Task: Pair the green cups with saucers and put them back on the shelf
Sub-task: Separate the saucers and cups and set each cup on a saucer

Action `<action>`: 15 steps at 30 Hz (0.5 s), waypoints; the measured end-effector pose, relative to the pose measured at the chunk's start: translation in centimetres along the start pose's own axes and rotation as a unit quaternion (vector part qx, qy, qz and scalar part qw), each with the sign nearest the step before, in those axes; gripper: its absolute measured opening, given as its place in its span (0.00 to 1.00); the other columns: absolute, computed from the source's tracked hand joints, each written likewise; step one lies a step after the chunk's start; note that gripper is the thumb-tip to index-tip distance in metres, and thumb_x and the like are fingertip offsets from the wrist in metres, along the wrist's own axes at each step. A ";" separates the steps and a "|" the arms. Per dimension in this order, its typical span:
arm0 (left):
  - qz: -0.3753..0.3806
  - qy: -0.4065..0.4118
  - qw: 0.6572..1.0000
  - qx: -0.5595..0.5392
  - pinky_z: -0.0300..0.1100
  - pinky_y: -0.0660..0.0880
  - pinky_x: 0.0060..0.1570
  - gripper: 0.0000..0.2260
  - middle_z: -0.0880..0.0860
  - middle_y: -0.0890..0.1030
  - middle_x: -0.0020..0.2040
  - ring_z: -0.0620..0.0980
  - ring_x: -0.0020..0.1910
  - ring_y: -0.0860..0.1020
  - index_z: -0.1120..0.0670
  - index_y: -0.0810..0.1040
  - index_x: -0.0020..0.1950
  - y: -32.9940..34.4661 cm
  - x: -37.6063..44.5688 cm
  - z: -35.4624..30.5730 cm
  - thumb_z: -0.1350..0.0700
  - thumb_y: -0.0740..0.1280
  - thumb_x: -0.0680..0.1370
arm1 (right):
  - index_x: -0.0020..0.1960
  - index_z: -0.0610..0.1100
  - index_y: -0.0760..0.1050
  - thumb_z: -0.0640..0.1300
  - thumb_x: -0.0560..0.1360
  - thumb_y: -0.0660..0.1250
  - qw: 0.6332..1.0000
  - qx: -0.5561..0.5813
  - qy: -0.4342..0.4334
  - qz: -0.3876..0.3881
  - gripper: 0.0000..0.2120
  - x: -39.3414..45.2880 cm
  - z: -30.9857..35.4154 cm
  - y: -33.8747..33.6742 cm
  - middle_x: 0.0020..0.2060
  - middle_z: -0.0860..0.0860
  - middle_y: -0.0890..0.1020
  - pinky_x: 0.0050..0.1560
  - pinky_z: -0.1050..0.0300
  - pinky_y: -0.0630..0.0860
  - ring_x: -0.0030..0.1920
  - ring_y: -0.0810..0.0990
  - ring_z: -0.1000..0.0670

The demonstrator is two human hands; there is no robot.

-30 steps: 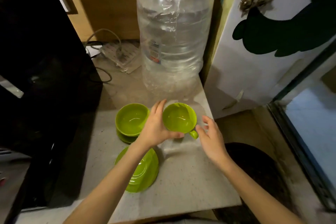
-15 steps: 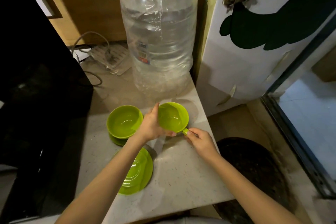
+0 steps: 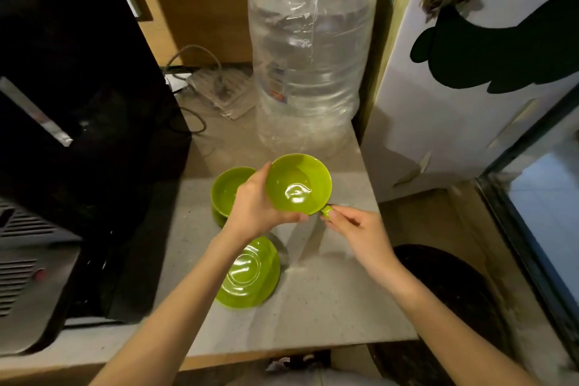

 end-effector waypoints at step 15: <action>-0.098 -0.083 0.992 0.010 0.39 0.68 0.55 0.46 0.56 0.77 0.61 0.54 0.60 0.74 0.57 0.66 0.67 -5.3 -10.1 4.5 0.47 0.80 0.53 | 0.45 0.45 0.83 0.43 0.70 0.69 0.989 0.004 0.002 0.147 0.06 -3.3 -0.7 7.0 0.43 0.42 0.86 0.57 0.36 0.75 0.50 0.83 0.43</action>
Point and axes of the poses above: each hand's wrist, its own x-axis towards the middle knuckle, its own y-axis out of the palm, z = x × y, the point moved 4 cm from there along x, towards the middle knuckle
